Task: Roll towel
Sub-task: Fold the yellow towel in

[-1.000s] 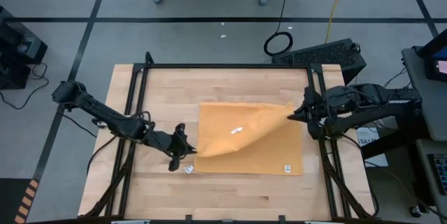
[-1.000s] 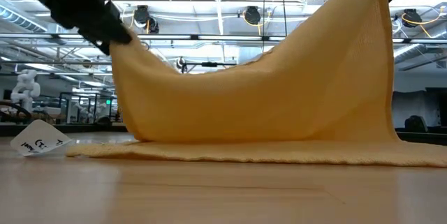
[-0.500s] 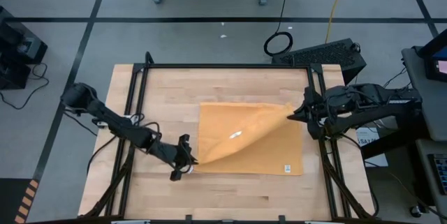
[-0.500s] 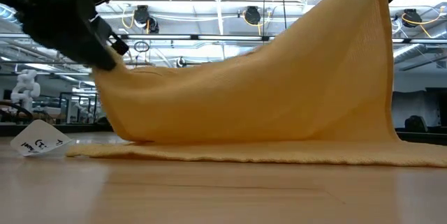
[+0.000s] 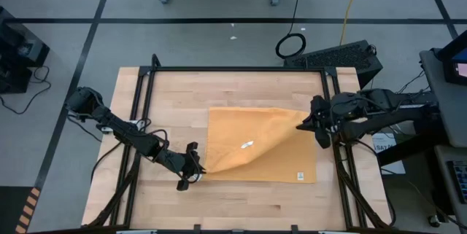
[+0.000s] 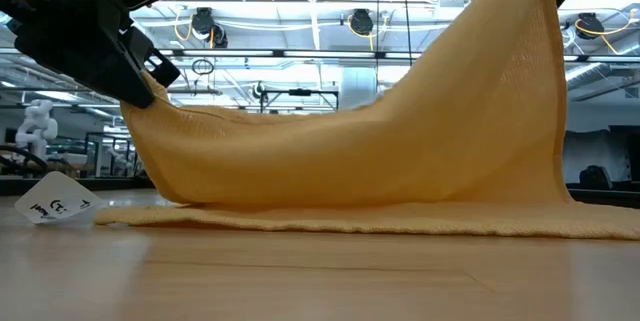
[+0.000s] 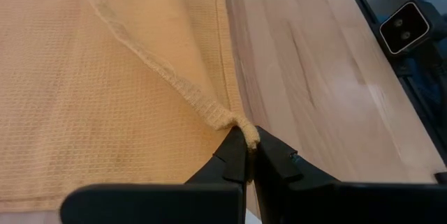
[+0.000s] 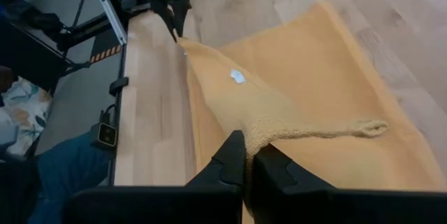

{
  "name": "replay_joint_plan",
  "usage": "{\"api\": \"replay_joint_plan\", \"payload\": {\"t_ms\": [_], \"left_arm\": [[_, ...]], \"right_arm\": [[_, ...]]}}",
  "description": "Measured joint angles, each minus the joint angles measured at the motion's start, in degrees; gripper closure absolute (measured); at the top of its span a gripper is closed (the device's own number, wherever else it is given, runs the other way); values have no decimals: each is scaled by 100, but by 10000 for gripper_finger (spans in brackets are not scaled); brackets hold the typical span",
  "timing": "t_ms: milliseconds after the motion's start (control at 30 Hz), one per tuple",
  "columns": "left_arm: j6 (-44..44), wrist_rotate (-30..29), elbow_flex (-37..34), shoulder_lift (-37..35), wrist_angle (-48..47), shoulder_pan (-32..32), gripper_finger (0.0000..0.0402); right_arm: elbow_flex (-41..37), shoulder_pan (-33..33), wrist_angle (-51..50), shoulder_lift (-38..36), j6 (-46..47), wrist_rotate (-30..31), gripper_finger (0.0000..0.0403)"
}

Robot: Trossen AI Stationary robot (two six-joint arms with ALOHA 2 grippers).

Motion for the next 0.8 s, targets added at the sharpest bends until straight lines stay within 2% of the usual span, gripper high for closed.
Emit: {"api": "replay_joint_plan", "payload": {"t_ms": [333,500,600,800], "left_arm": [[-226,24,0,1,-1,0,388],[-420,421,0,1,-1,-7,381],[-586,533,0,1,-4,-24,357],[-619,521,0,1,-6,-35,281]], "right_arm": [[0,0,-14,299,0,-8,403],[0,0,-102,319,24,-10,403],[0,-2,-172,319,24,-110,403],[0,60,-303,319,184,-263,403]]}}
